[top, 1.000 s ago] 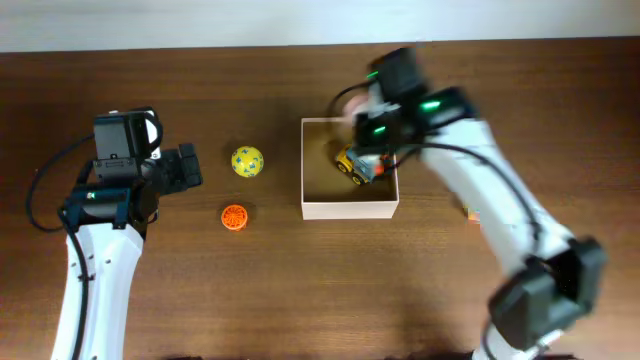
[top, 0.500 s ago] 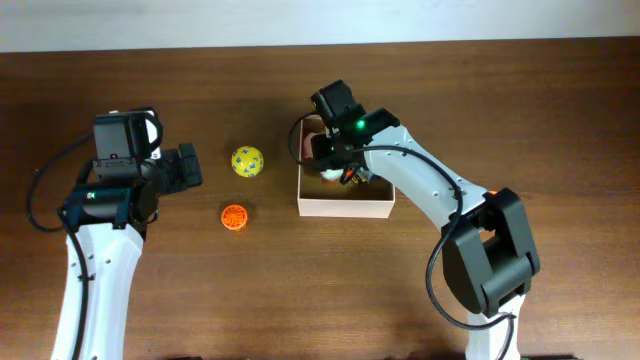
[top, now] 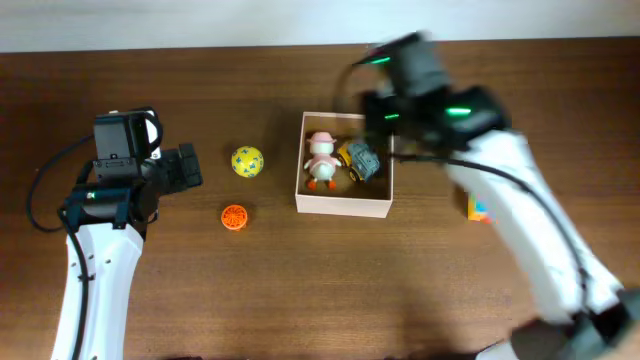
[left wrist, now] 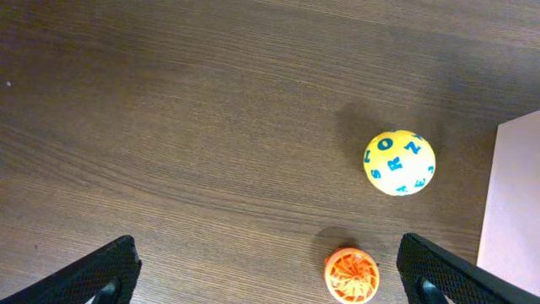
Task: Pack container
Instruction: 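Carry the duck into the box and release it, then move the right gripper to the colour cube and grasp it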
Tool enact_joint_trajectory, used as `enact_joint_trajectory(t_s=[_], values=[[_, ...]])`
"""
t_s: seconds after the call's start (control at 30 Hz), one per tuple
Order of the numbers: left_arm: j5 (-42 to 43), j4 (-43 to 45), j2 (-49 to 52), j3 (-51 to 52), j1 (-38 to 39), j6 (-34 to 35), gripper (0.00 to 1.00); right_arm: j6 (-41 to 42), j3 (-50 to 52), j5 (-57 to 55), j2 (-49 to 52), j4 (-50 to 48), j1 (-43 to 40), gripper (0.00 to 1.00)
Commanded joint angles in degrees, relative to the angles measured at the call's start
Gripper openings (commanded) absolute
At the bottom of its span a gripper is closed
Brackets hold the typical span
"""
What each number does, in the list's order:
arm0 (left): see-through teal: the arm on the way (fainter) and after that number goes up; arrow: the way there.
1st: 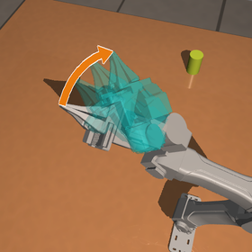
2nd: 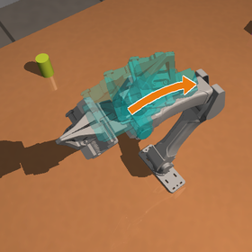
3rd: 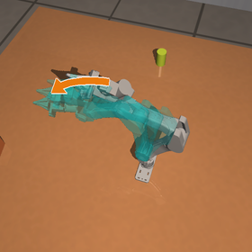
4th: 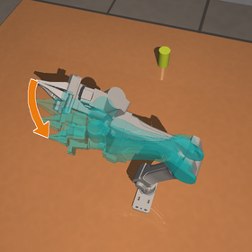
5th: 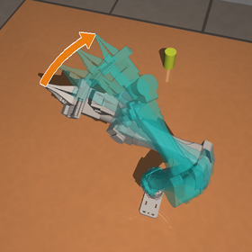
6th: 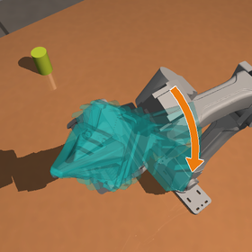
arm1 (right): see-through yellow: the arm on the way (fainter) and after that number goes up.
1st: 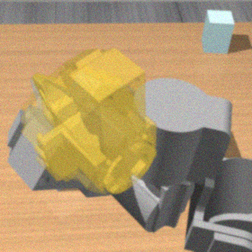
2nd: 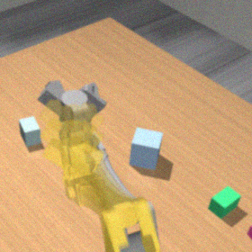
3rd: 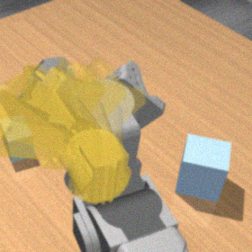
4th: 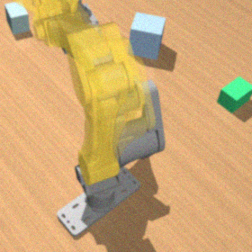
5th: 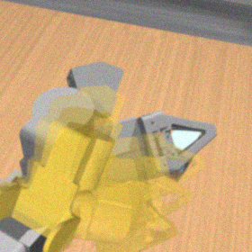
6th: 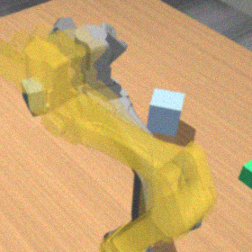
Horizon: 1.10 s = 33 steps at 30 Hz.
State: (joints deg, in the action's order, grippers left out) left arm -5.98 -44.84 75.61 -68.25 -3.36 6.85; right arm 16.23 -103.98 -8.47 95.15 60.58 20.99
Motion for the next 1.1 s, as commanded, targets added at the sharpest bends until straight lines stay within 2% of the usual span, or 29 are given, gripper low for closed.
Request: enact_joint_trajectory(t_s=[0.0,0.2,0.3,0.4,0.5,0.73,0.97,1.07], values=[[0.42,-0.02,0.31,-1.38,-0.17,-0.94,0.99,-0.57,-0.22,-3.8,-1.79,5.53,-9.09,0.8],[0.42,-0.02,0.31,-1.4,-0.17,-0.94,0.99,-1.25,5.62,1.33,0.31,13.51,-21.73,0.86],[0.42,-0.02,0.31,-1.38,-0.17,-0.94,0.99,-1.31,12.28,2.08,2.62,10.69,-25.38,0.87],[0.42,-0.02,0.31,-1.38,-0.17,-0.94,0.99,-4.85,18.25,2.91,4.46,5.86,-27.28,0.92],[0.39,-0.02,0.31,-1.38,-0.17,-0.94,0.99,-7.23,23.56,2.89,6.58,0.92,-28.26,0.92],[0.42,-0.02,0.31,-1.38,-0.17,-0.94,0.99,-7.26,30.25,2.89,11.21,-5.86,-29.59,0.91],[0.42,-0.02,0.31,-1.38,-0.17,-0.94,0.99,-6.95,32.63,3.34,14.21,-9.51,-29.7,0.69],[0.42,-0.02,0.31,-1.4,-0.17,-0.94,0.99,-6.29,32.63,3.39,14.78,-9.68,-29.68,0.54]])
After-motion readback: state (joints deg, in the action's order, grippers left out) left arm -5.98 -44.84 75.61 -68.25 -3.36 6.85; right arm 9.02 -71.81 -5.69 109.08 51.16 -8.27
